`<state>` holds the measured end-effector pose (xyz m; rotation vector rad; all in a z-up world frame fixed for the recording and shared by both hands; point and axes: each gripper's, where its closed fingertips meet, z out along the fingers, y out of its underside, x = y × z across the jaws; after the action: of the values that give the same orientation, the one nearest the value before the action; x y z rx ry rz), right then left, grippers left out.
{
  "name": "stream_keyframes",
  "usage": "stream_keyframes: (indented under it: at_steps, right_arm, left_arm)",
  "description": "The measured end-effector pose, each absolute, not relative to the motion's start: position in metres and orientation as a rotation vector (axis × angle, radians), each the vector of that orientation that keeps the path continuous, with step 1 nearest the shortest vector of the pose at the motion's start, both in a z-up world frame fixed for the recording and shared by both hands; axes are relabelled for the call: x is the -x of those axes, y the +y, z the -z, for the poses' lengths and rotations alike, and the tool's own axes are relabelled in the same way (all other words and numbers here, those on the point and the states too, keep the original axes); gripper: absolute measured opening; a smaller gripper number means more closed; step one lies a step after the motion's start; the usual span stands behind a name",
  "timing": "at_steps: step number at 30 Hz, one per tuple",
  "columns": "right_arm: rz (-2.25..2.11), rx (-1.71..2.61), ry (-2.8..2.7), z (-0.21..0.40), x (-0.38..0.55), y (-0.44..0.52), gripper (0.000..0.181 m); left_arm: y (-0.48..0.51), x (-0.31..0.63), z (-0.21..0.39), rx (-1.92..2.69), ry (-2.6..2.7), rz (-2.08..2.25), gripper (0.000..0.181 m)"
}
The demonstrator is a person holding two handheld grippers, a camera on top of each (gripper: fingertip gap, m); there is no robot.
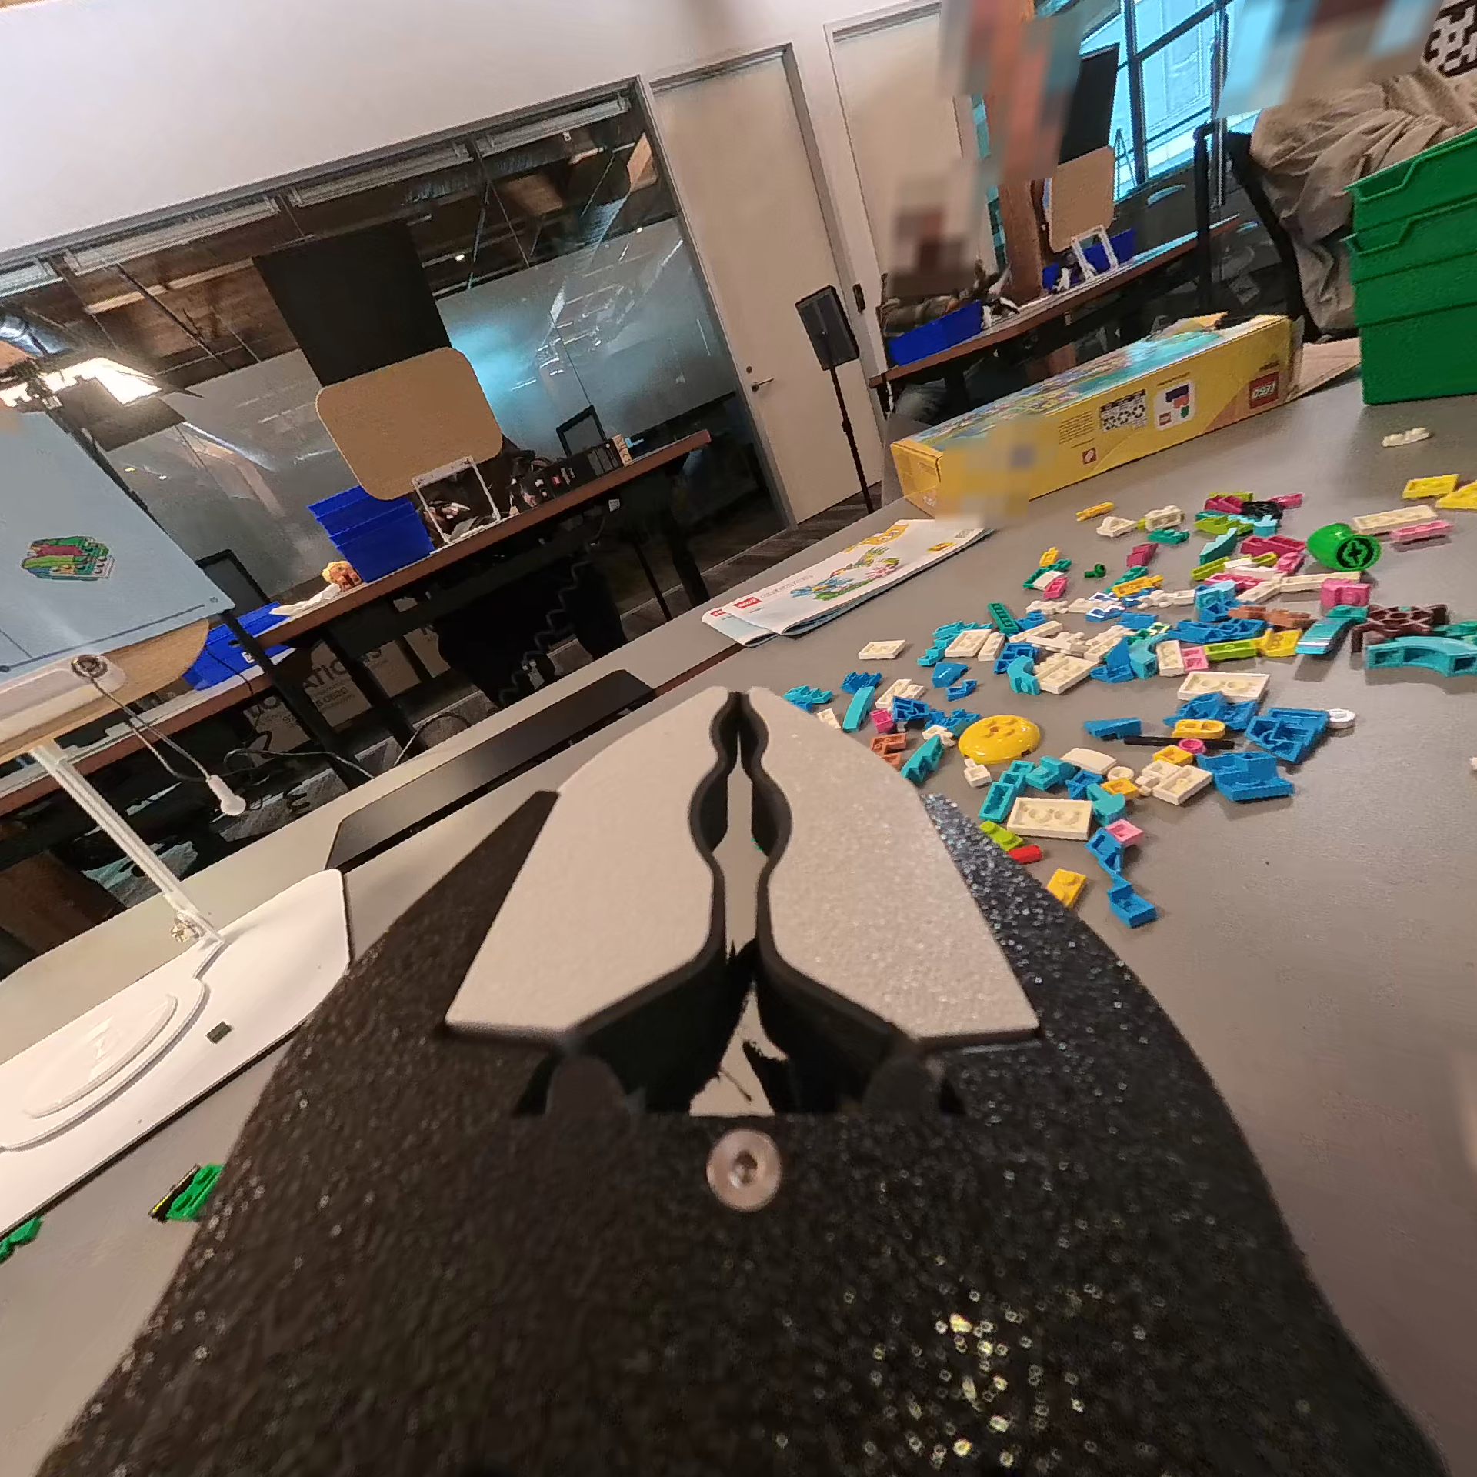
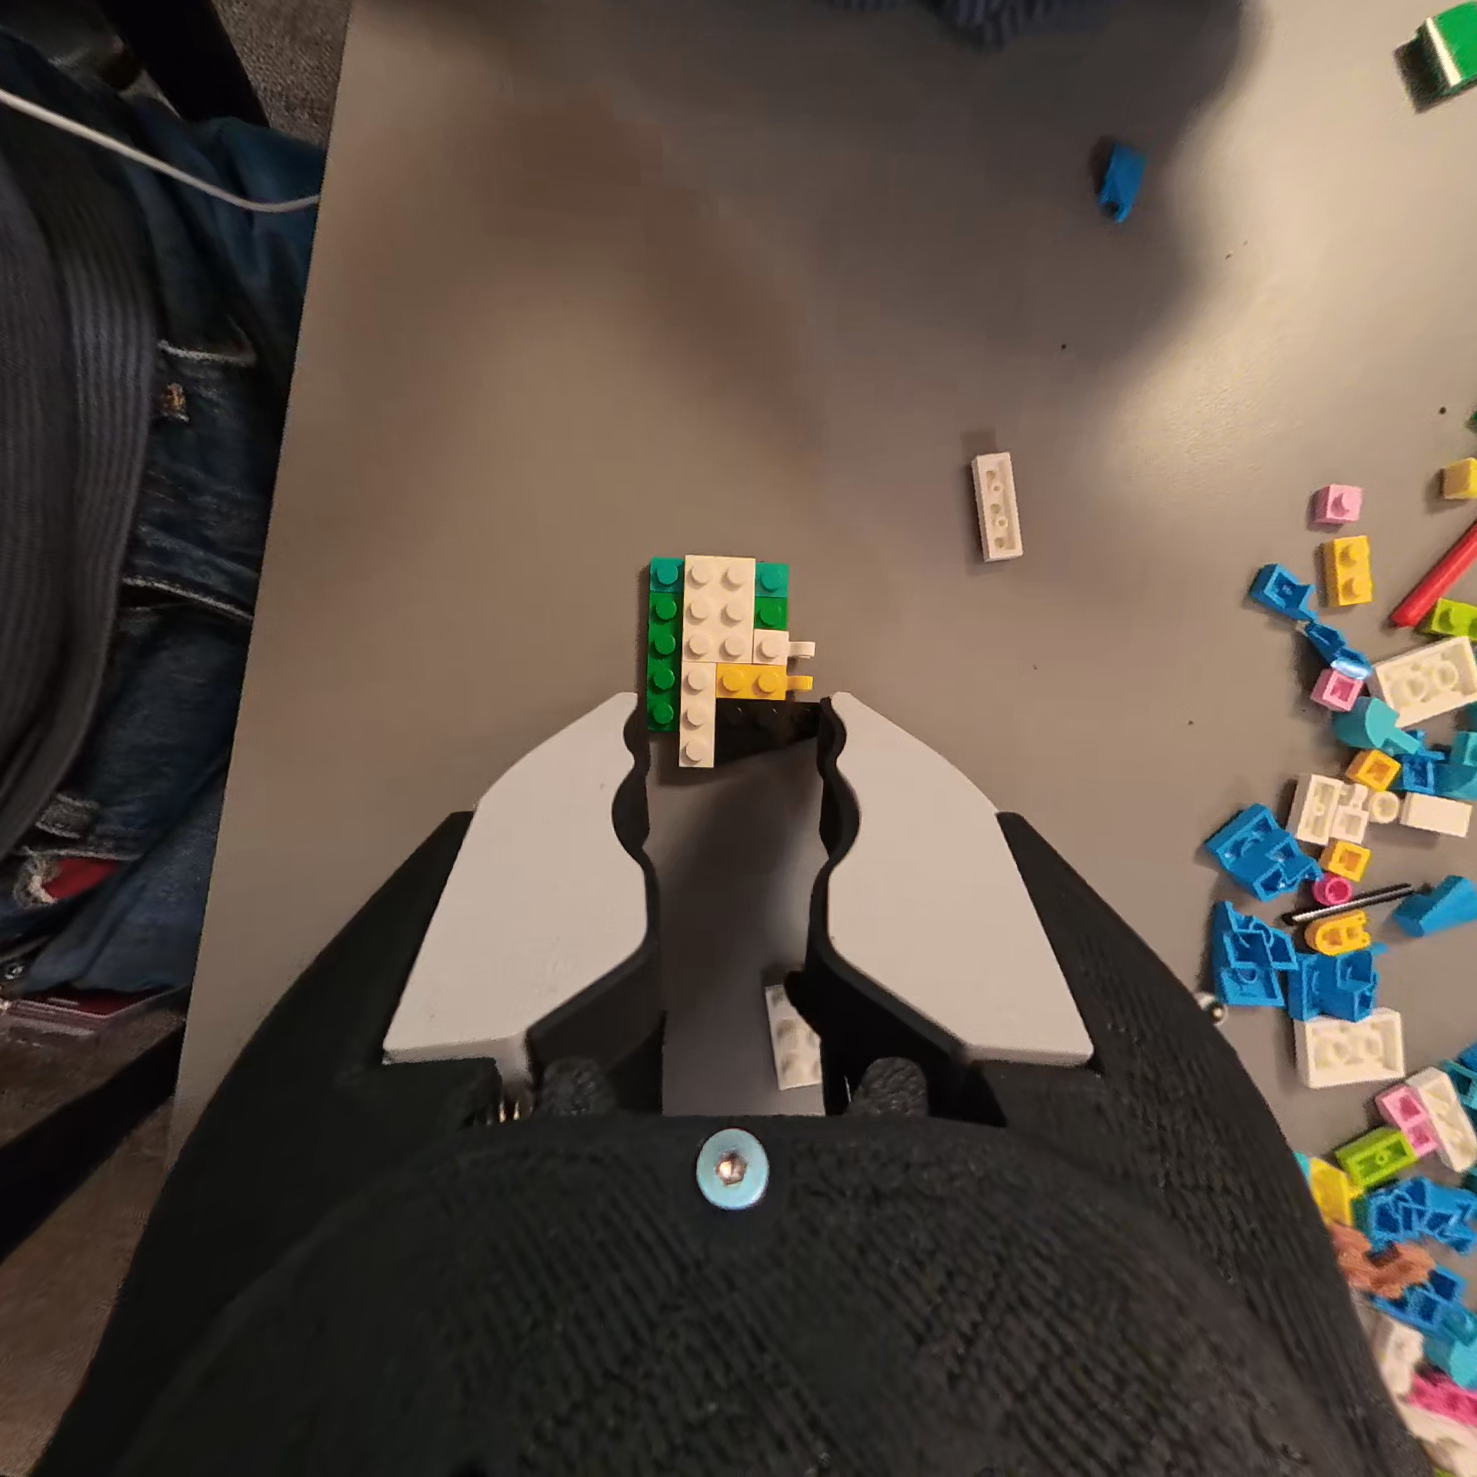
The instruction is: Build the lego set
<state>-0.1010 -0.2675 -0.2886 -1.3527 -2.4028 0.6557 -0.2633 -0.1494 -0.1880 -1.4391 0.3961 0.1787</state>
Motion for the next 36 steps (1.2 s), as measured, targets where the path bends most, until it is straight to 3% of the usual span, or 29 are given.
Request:
stream_keyframes:
  at_steps: [10, 18, 21, 25, 34, 36]
  right_arm:
    - [-0.495, 1.127, -2.266, 0.261, 0.107, -0.238, 0.039]
    - [-0.558, 1.154, -2.150, 0.222, 0.080, -0.225, 0.039]
    - [-0.653, 1.161, -2.137, 0.212, 0.076, -0.230, 0.039]
    - [-0.738, 1.151, -2.155, 0.208, 0.078, -0.240, 0.039]
    - [-0.819, 1.129, -2.238, 0.214, 0.083, -0.255, 0.039]
    - [-0.824, 1.143, -2.238, 0.215, 0.084, -0.253, 0.039]
  left_arm:
    - [-0.181, 0.219, 0.175, 1.307, 0.518, 0.005, 0.000]
    - [-0.204, 0.142, 0.218, 1.108, 1.161, -0.409, 0.066]
    - [-0.207, 0.121, 0.227, 1.007, 1.280, -0.554, 0.072]
    - [-0.220, 0.097, 0.223, 0.864, 1.322, -0.636, 0.066]
    - [-0.244, 0.081, 0.216, 0.748, 1.340, -0.534, 0.014]
    - [-0.243, 0.083, 0.215, 0.760, 1.337, -0.537, 0.011]
